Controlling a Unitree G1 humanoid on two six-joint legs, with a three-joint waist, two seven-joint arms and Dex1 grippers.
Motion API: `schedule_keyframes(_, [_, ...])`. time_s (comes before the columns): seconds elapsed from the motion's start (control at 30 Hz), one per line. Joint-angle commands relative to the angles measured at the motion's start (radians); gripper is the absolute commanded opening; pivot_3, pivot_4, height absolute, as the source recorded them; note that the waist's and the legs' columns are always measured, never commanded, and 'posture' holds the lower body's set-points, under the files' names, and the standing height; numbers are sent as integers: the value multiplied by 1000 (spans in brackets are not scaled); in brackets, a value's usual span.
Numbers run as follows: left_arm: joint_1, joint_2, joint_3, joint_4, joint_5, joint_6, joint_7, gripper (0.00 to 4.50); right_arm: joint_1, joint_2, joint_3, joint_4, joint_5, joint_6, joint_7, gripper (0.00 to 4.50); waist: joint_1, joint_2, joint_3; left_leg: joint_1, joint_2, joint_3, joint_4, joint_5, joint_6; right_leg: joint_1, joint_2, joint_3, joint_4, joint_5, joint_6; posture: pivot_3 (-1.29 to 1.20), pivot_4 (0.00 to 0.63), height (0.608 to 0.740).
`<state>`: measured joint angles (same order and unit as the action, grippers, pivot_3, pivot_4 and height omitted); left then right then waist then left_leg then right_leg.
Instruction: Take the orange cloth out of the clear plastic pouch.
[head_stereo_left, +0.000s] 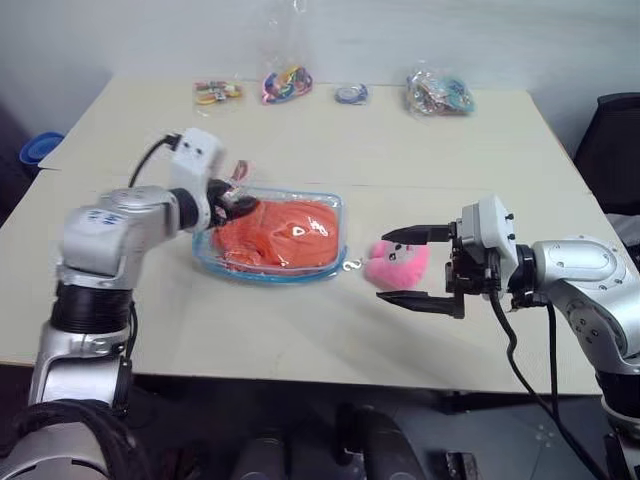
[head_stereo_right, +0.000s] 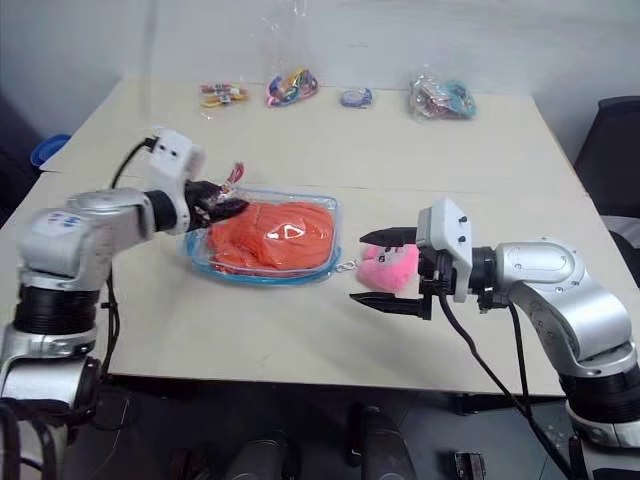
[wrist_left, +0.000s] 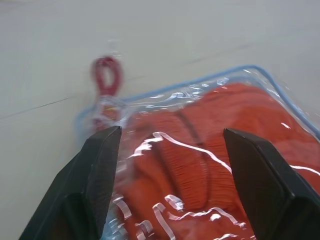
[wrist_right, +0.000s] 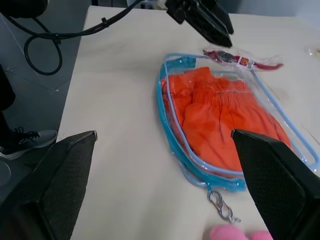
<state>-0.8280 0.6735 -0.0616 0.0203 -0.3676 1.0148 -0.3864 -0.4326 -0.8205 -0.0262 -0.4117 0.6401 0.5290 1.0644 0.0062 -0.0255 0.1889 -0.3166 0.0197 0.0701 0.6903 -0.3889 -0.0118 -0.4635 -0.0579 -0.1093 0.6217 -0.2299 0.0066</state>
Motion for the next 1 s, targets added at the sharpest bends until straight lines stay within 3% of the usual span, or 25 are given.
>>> schedule_keyframes(0.03, [-58,-4,-42,95,109,-88,14,3391,15,-12,-57,-57,22,8,-26,4500,-5,0,0,0,0,0,0,0,0,0,0,0,0,0,0,0,150,740])
schedule_keyframes(0.33, [-105,-64,80,13,60,-98,-26,3391,77,-8,-89,-98,16,15,-70,4500,8,0,0,-1,0,-2,0,0,0,0,0,-1,-1,0,0,0,150,740])
schedule_keyframes(0.47, [-63,-13,71,23,130,-72,2,3391,76,-6,-88,-99,16,14,-76,4500,7,0,0,-1,0,-1,0,0,0,0,0,-1,-1,0,0,0,150,740])
schedule_keyframes(0.67, [-31,33,58,103,162,-123,-54,3391,70,-10,-88,-89,15,9,-71,4500,10,0,0,-1,0,-2,0,0,0,0,0,-1,-1,0,0,0,150,740])
schedule_keyframes(1.0, [-72,-34,16,355,225,-302,-121,3391,53,-1,-114,-70,-8,-4,-121,4500,20,0,0,-3,0,-2,1,-1,2,0,-1,-2,-2,0,1,0,150,740])
